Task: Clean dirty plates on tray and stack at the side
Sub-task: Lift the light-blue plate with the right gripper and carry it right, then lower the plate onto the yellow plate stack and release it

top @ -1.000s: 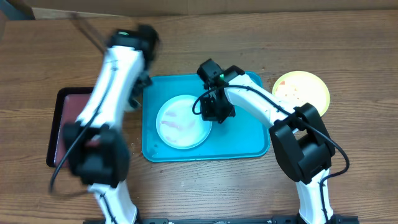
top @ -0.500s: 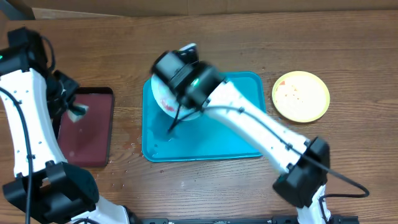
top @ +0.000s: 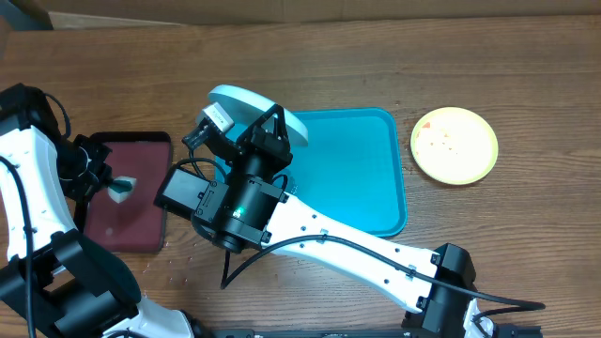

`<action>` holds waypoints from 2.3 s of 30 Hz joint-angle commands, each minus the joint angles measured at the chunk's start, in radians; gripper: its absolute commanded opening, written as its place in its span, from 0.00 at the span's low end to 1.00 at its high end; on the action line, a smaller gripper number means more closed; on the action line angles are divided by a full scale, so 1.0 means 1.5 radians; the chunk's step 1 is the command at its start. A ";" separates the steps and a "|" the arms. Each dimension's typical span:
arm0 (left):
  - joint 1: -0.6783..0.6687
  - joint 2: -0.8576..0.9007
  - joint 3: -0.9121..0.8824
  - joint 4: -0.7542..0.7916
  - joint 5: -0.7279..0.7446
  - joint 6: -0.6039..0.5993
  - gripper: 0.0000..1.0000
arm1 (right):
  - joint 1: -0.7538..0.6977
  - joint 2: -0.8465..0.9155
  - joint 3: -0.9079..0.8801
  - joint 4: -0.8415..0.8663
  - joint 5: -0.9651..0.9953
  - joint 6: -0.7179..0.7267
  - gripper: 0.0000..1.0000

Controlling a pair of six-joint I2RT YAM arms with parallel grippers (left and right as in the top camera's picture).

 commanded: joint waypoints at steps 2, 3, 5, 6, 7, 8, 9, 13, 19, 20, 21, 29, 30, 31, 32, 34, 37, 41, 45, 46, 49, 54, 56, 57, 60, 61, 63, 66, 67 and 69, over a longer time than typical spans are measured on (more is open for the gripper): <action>0.002 0.002 -0.005 0.003 0.019 0.013 0.04 | -0.004 -0.019 0.015 0.013 0.071 -0.054 0.04; 0.002 0.002 -0.005 0.003 0.019 0.014 0.04 | -0.005 -0.019 0.015 0.013 0.071 -0.054 0.04; 0.003 0.002 -0.005 0.005 0.019 0.021 0.04 | -0.004 -0.019 0.015 0.017 0.069 -0.054 0.04; 0.003 0.002 -0.005 0.007 0.019 0.023 0.04 | -0.004 -0.019 0.015 0.021 0.069 -0.054 0.04; 0.002 0.002 -0.005 0.007 0.019 0.023 0.04 | -0.004 -0.019 0.015 0.026 0.069 -0.054 0.04; 0.002 0.002 -0.005 0.007 0.019 0.023 0.04 | -0.005 -0.019 0.015 0.032 0.068 -0.054 0.04; 0.002 0.002 -0.005 0.007 0.019 0.023 0.04 | -0.006 -0.019 0.015 0.038 0.063 -0.053 0.04; 0.002 0.002 -0.005 0.007 0.019 0.025 0.05 | -0.025 -0.019 0.015 0.028 -0.064 -0.004 0.04; 0.002 0.002 -0.005 0.006 0.019 0.031 0.04 | -0.177 -0.019 0.015 -0.088 -0.390 0.197 0.04; 0.002 0.002 -0.005 0.007 0.019 0.031 0.04 | -0.218 -0.019 0.015 -0.103 -0.456 0.223 0.04; 0.002 0.002 -0.005 0.007 0.019 0.031 0.04 | -0.261 -0.019 0.015 -0.114 -0.521 0.241 0.04; 0.002 0.002 -0.005 0.007 0.019 0.031 0.04 | -0.644 -0.019 0.013 -0.173 -0.959 0.245 0.04; 0.002 0.002 -0.005 0.007 0.019 0.031 0.04 | -0.696 -0.019 0.012 -0.184 -0.998 0.220 0.04; 0.002 0.002 -0.005 0.007 0.019 0.031 0.04 | -0.732 -0.019 0.010 -0.193 -1.021 0.198 0.04; 0.002 0.002 -0.005 0.008 0.019 0.030 0.04 | -0.764 -0.019 0.007 -0.201 -1.037 0.176 0.04; 0.002 0.002 -0.005 0.010 0.019 0.030 0.04 | -0.837 -0.019 0.001 -0.225 -1.050 0.141 0.04; 0.002 0.002 -0.005 0.016 0.019 0.030 0.04 | -0.925 -0.019 -0.023 -0.245 -1.049 0.132 0.04; 0.002 0.002 -0.005 0.019 0.019 0.030 0.04 | -0.980 -0.019 -0.069 -0.228 -1.061 0.094 0.04; 0.002 0.002 -0.005 0.019 0.019 0.031 0.04 | -0.992 -0.019 -0.133 -0.182 -1.058 0.093 0.04; 0.002 0.002 -0.005 0.018 0.019 0.031 0.04 | -0.992 -0.019 -0.153 -0.165 -1.057 0.093 0.04; 0.002 0.002 -0.005 0.017 0.019 0.031 0.04 | -0.992 -0.019 -0.204 -0.122 -1.058 0.093 0.04; 0.002 0.002 -0.005 0.020 0.019 0.031 0.04 | -0.990 -0.018 -0.251 -0.100 -1.059 0.093 0.47; 0.002 0.002 -0.005 0.022 0.019 0.031 0.04 | -0.990 -0.018 -0.254 -0.104 -1.069 0.093 0.64; 0.002 0.002 -0.005 0.023 0.020 0.030 0.04 | -0.990 -0.019 -0.254 -0.107 -1.083 0.092 0.66; 0.002 0.002 -0.005 0.032 0.026 0.031 0.04 | -0.984 -0.019 -0.254 -0.114 -1.144 0.062 0.70; 0.002 0.002 -0.007 0.036 0.026 0.031 0.04 | -0.979 -0.019 -0.254 -0.116 -1.176 0.044 0.70; 0.002 0.002 -0.014 0.048 0.026 0.033 0.04 | -0.961 -0.019 -0.254 -0.119 -1.222 0.027 0.72; 0.002 0.002 -0.041 0.081 0.026 0.049 0.04 | -0.917 -0.019 -0.254 -0.118 -1.233 0.028 0.73; 0.002 0.002 -0.054 0.097 0.026 0.053 0.04 | -0.900 -0.019 -0.254 -0.115 -1.233 0.028 0.73; 0.002 0.002 -0.080 0.131 0.026 0.063 0.04 | -0.863 -0.018 -0.254 -0.106 -1.233 0.028 0.74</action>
